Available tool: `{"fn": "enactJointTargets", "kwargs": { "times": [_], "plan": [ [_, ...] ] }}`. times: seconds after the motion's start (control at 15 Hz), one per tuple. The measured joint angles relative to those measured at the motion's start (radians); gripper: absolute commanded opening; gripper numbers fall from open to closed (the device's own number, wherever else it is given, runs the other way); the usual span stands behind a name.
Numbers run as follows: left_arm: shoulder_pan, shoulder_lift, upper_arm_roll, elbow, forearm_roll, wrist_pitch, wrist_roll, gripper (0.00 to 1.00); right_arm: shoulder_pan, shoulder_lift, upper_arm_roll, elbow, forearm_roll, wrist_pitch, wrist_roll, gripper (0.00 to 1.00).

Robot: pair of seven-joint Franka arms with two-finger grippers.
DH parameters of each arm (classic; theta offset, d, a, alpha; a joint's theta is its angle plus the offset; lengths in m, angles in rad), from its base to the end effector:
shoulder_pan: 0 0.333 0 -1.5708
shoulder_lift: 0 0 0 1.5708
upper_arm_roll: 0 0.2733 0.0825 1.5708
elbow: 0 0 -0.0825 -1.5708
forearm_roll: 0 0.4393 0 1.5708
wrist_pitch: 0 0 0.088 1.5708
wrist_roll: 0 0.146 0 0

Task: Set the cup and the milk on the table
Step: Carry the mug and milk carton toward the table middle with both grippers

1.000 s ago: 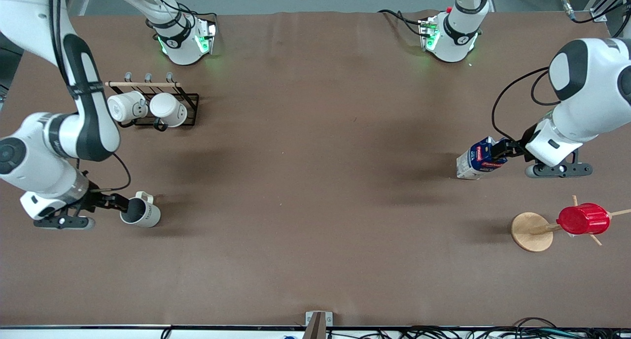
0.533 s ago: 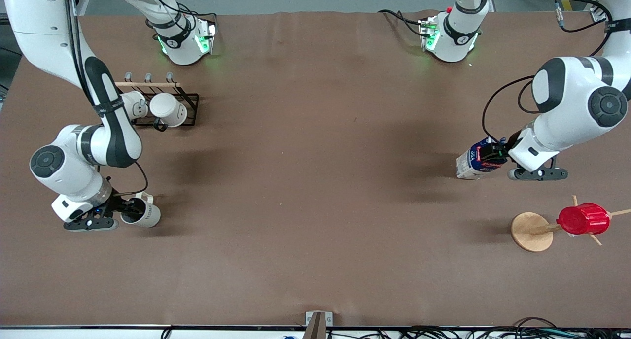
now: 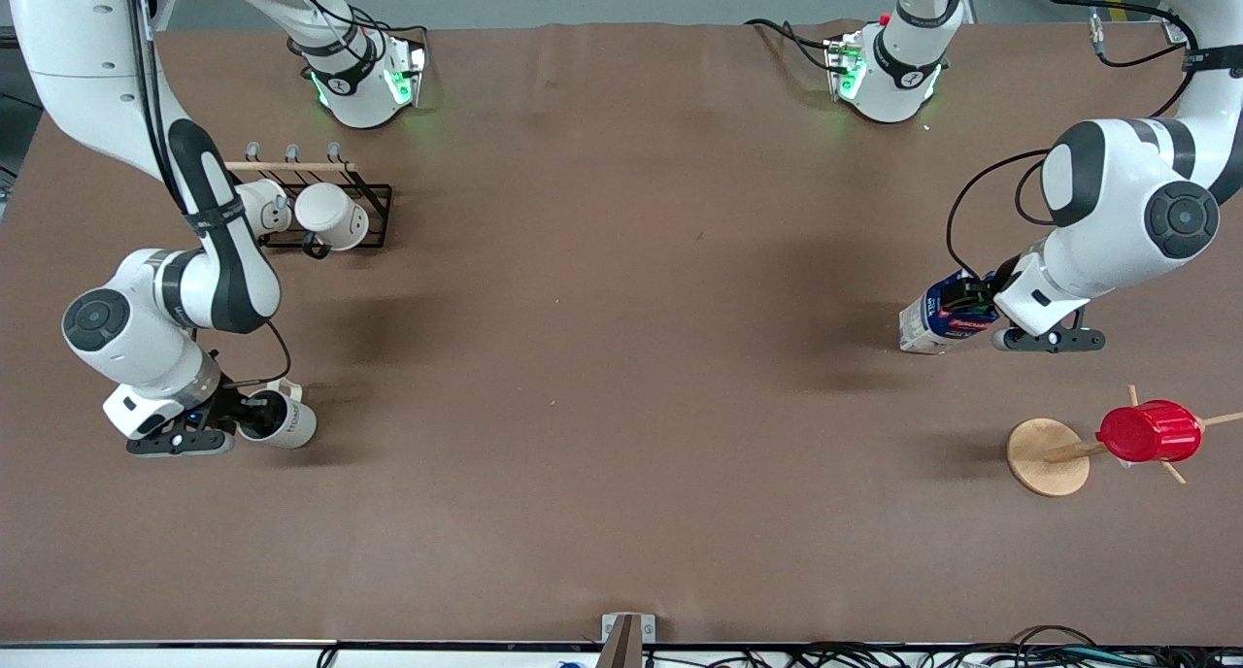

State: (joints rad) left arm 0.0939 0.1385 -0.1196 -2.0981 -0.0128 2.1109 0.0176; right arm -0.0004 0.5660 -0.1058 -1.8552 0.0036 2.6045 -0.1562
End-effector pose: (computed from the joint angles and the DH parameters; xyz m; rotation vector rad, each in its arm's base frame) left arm 0.5847 -0.0171 0.2305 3.1085 -0.0558 -0.1944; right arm 0.6778 -0.0733 0.1183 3.0510 0.1049 0.2722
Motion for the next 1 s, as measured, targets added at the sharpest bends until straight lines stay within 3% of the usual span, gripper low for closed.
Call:
{"fn": "enactJointTargets", "kwargs": {
  "times": [0.2,0.47,0.73,0.87,1.0],
  "plan": [
    [0.025,0.0,0.0,-0.004,0.0,0.0,0.008,0.96,-0.004,0.001,0.0,0.001,0.062,0.002,-0.013,0.0],
    [0.026,0.0,-0.007,-0.013,0.0,0.0,0.009,0.96,0.0,-0.005,0.002,0.02,0.071,-0.021,-0.017,0.0],
    [0.026,0.0,-0.008,-0.032,0.0,0.017,0.009,0.92,0.056,-0.104,0.02,0.057,0.074,-0.216,-0.005,0.0],
    [0.026,0.0,-0.008,-0.034,0.0,0.019,0.009,0.88,0.097,-0.17,0.069,0.057,0.075,-0.284,0.054,0.0],
    [0.026,0.0,-0.009,-0.034,0.0,0.02,0.009,0.73,0.121,-0.203,0.157,0.056,0.072,-0.304,0.18,0.0]
  ]
}}
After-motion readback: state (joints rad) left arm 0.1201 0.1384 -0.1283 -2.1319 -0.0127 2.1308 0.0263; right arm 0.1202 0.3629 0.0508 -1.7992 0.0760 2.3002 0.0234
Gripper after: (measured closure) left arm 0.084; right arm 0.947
